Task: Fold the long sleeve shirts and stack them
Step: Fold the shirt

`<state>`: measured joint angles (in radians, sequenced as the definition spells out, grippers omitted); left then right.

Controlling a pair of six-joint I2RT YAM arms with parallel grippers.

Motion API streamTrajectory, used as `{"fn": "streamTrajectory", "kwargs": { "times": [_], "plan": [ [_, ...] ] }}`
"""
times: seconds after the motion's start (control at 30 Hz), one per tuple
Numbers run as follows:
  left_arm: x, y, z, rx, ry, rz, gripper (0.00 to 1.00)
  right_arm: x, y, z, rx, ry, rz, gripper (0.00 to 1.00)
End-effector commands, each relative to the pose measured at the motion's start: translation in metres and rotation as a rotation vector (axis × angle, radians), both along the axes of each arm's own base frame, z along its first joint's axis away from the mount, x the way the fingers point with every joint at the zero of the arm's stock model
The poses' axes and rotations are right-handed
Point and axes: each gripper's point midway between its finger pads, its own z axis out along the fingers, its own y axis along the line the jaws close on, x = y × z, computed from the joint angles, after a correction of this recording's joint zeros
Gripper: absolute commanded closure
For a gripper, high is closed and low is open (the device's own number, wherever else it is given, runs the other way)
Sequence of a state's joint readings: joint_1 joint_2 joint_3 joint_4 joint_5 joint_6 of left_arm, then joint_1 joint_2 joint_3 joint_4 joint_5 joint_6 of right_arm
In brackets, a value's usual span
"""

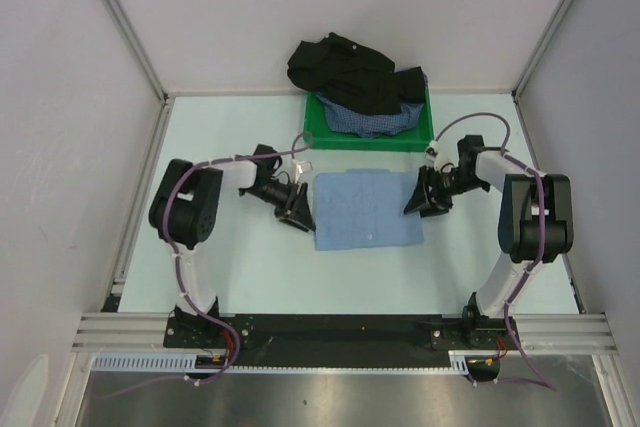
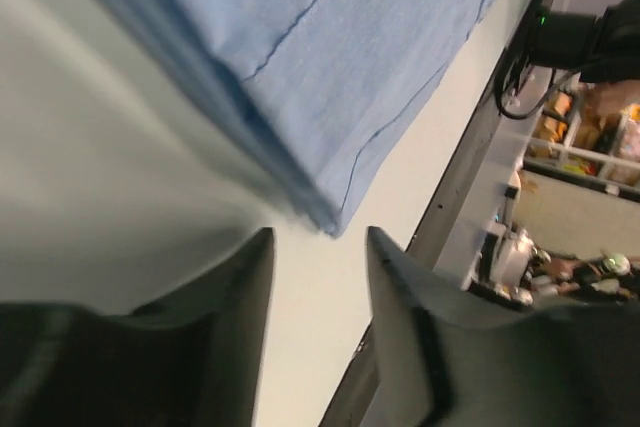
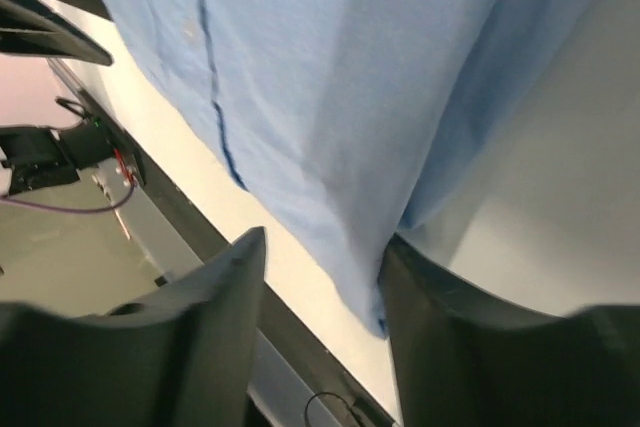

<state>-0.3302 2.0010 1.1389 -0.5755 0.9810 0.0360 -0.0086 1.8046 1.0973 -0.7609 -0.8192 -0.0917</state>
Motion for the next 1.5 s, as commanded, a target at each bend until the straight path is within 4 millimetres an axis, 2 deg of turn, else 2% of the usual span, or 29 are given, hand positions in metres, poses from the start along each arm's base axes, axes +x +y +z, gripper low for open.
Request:
{"fn": "streamTrajectory", "kwargs": {
  "times": [0.0, 0.03, 0.07, 0.13, 0.2, 0.23, 0.27, 0.3, 0.37, 0.4, 0.43, 0.47, 0.5, 0.57, 0.6, 0.67, 0.7, 0.8, 0.87, 0.9, 0.93, 1.0, 1.03, 1.13, 1.17, 1.2, 1.27, 1.3, 1.47],
  "plan": [
    [0.033, 0.019, 0.059, -0.077, -0.251, 0.023, 0.49, 0.017, -0.021, 0.041, -0.025, -0.120, -0.001, 0.44],
    [0.034, 0.017, 0.069, -0.085, -0.269, 0.009, 0.48, 0.014, -0.019, 0.058, 0.002, -0.171, 0.005, 0.44],
    [0.033, 0.015, 0.075, -0.092, -0.284, 0.002, 0.46, 0.012, -0.017, 0.065, 0.018, -0.201, 0.010, 0.44],
    [0.025, 0.000, 0.089, -0.134, -0.301, -0.040, 0.45, 0.006, 0.000, 0.083, 0.074, -0.296, 0.053, 0.43],
    [0.008, -0.028, 0.094, -0.183, -0.308, -0.121, 0.45, -0.001, 0.017, 0.089, 0.136, -0.316, 0.090, 0.48],
    [0.002, -0.037, 0.090, -0.193, -0.291, -0.139, 0.46, -0.016, 0.040, 0.083, 0.163, -0.298, 0.171, 0.50],
    [-0.009, -0.052, 0.089, -0.206, -0.238, -0.148, 0.46, -0.021, 0.047, 0.074, 0.175, -0.265, 0.196, 0.55],
    [-0.007, -0.062, 0.086, -0.243, -0.254, -0.160, 0.47, -0.026, 0.055, 0.067, 0.187, -0.246, 0.224, 0.58],
    [-0.008, -0.077, 0.064, -0.216, -0.182, -0.162, 0.48, -0.026, 0.062, 0.040, 0.190, -0.208, 0.239, 0.65],
    [0.002, -0.082, 0.061, -0.218, -0.202, -0.154, 0.48, -0.021, 0.062, 0.030, 0.190, -0.192, 0.226, 0.67],
    [0.007, -0.084, 0.043, -0.196, -0.168, -0.135, 0.49, -0.005, 0.059, 0.023, 0.188, -0.228, 0.211, 0.68],
    [0.014, -0.083, 0.036, -0.183, -0.145, -0.106, 0.49, 0.000, 0.056, 0.001, 0.183, -0.174, 0.192, 0.69],
    [0.023, -0.083, 0.027, -0.157, -0.147, -0.082, 0.49, 0.010, 0.054, -0.008, 0.177, -0.170, 0.181, 0.71],
    [0.033, -0.073, 0.001, -0.121, -0.061, -0.012, 0.51, 0.031, 0.046, -0.033, 0.169, -0.113, 0.148, 0.72],
    [0.035, -0.066, -0.008, -0.106, -0.032, 0.015, 0.52, 0.037, 0.043, -0.037, 0.169, -0.094, 0.134, 0.73],
    [0.043, -0.050, -0.011, -0.120, -0.018, 0.055, 0.51, 0.054, 0.032, -0.043, 0.164, -0.091, 0.103, 0.73],
    [0.040, -0.037, -0.004, -0.135, -0.072, 0.028, 0.50, 0.057, 0.024, -0.044, 0.168, -0.062, 0.095, 0.73],
    [0.019, -0.032, 0.020, -0.181, -0.078, -0.062, 0.50, 0.066, 0.028, -0.012, 0.229, -0.053, 0.084, 0.72],
    [0.026, -0.039, 0.045, -0.213, -0.156, -0.094, 0.50, 0.079, 0.033, 0.020, 0.276, -0.103, 0.069, 0.71],
    [0.031, -0.042, 0.054, -0.222, -0.177, -0.097, 0.49, 0.086, 0.034, 0.029, 0.280, -0.126, 0.061, 0.71],
    [0.041, -0.050, 0.066, -0.241, -0.220, -0.101, 0.49, 0.098, 0.037, 0.033, 0.277, -0.187, 0.062, 0.71],
    [0.053, -0.066, 0.075, -0.241, -0.243, -0.094, 0.49, 0.112, 0.043, 0.034, 0.271, -0.205, 0.039, 0.71],
    [0.065, -0.075, 0.072, -0.239, -0.249, -0.086, 0.48, 0.116, 0.049, 0.031, 0.265, -0.224, 0.053, 0.71],
    [0.102, -0.085, 0.062, -0.173, -0.266, 0.005, 0.48, 0.126, 0.049, -0.002, 0.212, -0.190, 0.069, 0.71],
    [0.115, -0.080, 0.044, -0.129, -0.210, 0.071, 0.48, 0.131, 0.050, -0.016, 0.186, -0.177, 0.072, 0.71],
    [0.129, -0.079, 0.039, -0.115, -0.216, 0.111, 0.48, 0.135, 0.046, -0.028, 0.149, -0.175, 0.072, 0.71],
    [0.144, -0.069, 0.020, -0.084, -0.202, 0.165, 0.47, 0.149, 0.043, -0.037, 0.107, -0.183, 0.061, 0.71],
    [0.147, -0.066, 0.015, -0.067, -0.202, 0.165, 0.47, 0.153, 0.039, -0.052, 0.074, -0.161, 0.048, 0.71],
    [0.140, -0.043, -0.016, -0.010, -0.138, 0.179, 0.47, 0.175, 0.035, -0.066, -0.026, -0.206, 0.036, 0.65]
  ]
}}
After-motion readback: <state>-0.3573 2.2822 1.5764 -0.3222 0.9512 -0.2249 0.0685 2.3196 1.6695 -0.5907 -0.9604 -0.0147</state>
